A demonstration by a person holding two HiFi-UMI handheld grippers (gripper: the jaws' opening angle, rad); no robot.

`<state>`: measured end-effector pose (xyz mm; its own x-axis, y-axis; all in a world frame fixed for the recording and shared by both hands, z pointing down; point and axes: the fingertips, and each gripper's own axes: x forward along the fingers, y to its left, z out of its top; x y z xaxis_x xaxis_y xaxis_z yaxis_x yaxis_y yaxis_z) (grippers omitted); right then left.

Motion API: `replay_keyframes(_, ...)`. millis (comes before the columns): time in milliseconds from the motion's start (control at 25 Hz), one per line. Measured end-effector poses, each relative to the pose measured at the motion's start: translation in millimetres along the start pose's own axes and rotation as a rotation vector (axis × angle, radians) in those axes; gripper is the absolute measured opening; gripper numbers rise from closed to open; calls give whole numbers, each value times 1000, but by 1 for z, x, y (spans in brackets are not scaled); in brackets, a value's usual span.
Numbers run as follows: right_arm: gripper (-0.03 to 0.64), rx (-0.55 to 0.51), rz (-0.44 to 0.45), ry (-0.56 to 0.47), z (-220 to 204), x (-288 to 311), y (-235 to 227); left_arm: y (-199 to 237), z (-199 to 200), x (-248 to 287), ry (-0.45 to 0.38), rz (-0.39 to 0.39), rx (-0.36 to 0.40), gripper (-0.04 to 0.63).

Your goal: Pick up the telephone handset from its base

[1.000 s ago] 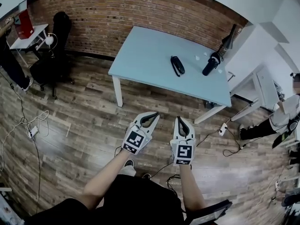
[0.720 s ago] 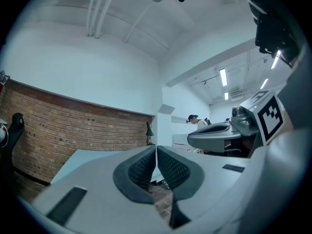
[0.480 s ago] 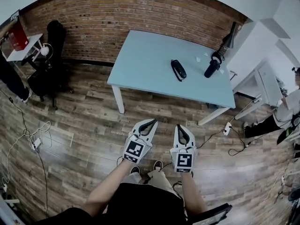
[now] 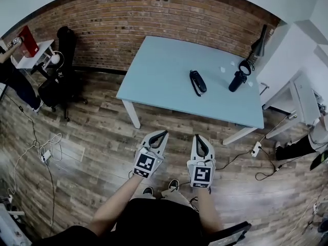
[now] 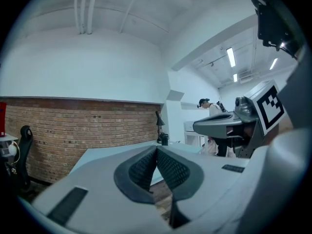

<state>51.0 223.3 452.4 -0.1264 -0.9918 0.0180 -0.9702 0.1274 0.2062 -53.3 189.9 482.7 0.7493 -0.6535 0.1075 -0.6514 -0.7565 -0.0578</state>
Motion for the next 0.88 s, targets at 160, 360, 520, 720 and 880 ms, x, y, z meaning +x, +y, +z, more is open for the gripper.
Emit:
replay_keyframes(160, 14, 29, 8, -9, -9, 11, -34, -10, 4, 33, 11, 6, 2, 20)
replay_keyframes(360, 14, 68, 2, -6, -25, 23, -69, -20, 13, 65, 11, 9, 16, 21)
replay_keyframes(520, 14, 71, 23, 13, -38, 33, -76, -18, 5, 77, 20, 22, 3, 20)
replay_keyframes(720, 14, 66, 14, 37, -45, 56, -78, 4, -3, 92, 19, 15, -21, 21)
replay_keyframes(880, 14, 59, -1, 57, -43, 77, -76, 31, -5, 106, 11, -2, -40, 21)
